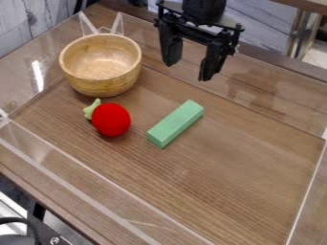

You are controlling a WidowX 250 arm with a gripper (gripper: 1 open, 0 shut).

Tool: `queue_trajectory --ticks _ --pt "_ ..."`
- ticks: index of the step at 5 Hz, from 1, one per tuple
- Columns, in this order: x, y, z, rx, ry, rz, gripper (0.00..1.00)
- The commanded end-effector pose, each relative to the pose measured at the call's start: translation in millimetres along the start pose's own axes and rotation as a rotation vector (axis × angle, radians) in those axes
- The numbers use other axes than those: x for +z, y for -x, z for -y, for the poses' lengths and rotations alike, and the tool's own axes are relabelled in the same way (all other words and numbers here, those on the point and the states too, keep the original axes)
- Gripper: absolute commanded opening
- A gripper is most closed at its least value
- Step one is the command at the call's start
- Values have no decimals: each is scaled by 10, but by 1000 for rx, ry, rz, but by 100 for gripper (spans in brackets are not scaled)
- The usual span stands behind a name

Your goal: Move the red fruit to the right

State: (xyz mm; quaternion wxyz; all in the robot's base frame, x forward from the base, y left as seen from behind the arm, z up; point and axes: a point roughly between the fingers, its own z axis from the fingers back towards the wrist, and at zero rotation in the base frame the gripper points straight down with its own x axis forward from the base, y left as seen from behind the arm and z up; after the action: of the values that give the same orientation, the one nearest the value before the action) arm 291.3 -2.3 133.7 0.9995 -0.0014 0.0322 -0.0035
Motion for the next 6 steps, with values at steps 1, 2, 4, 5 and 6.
queue_trajectory --ticks 1,2,4,5,6 --pt "-99 11 62 16 1 -31 100" --pt "-154 180 -128 58 -8 -18 100" --pt "-163 469 -719 174 -25 40 100" --pt "-338 543 -905 170 -33 70 100" --pt "-561 515 -932 173 -33 91 100"
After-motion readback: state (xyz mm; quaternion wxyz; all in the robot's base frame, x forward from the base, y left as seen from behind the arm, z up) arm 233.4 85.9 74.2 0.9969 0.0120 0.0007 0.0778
